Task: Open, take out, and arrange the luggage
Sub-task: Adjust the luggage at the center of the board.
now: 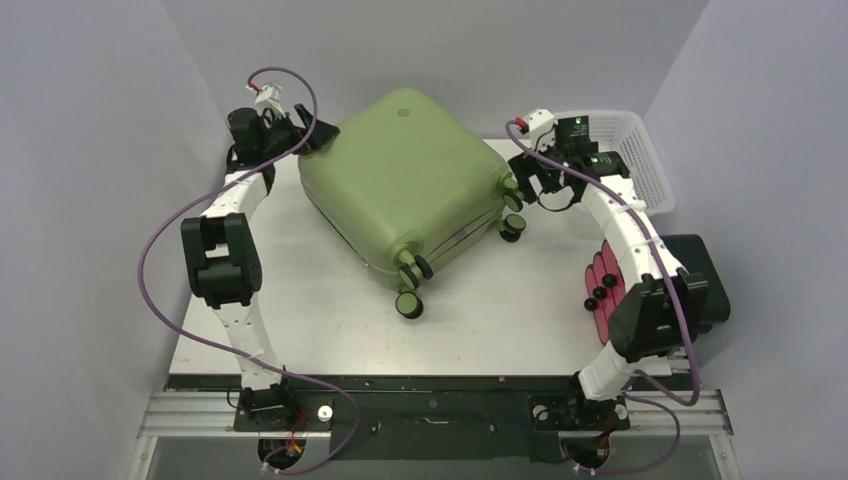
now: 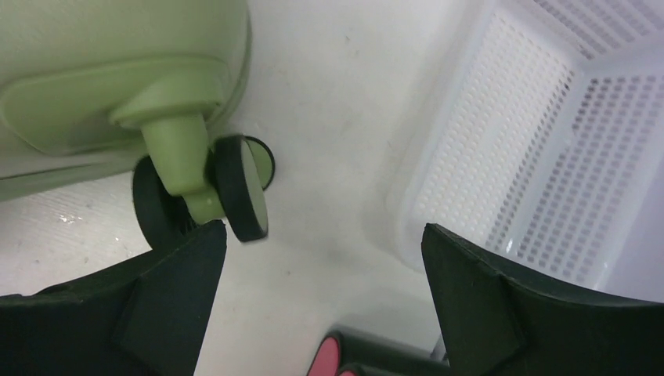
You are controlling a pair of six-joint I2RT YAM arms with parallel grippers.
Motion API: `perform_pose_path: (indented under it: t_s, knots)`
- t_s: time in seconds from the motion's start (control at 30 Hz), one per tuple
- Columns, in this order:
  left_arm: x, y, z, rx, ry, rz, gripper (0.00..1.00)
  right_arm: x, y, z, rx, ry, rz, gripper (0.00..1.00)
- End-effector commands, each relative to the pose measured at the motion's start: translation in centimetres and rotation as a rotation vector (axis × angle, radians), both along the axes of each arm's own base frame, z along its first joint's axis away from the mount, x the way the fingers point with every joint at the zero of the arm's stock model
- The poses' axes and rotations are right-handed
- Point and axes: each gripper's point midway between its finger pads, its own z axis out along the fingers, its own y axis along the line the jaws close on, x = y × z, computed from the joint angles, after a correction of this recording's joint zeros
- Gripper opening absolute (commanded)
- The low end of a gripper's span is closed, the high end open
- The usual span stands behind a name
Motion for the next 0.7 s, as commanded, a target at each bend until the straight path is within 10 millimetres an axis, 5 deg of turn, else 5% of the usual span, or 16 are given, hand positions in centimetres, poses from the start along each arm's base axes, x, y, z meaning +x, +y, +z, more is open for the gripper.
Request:
perform_pose_path:
  t_s: [0.0,0.5,0.67]
  knots:
    - [-3.0,-1.8,-1.3,-0.036,0.074,-0.095,0.96,0.2,3.3,-1.2,0.050,0.108,0.184,0.91]
    - [-4.4,-2.6,-2.0,-0.069,0.082,-0.107,0.96,-3.0,6.6,-1.2,0.181,0.266,0.454,0.88]
    - [-5.0,-3.2,-2.2,-0.076,0.085,-0.116,0.96,-2.2,7.3,-1.1,0.213,0.254,0.452,0.88]
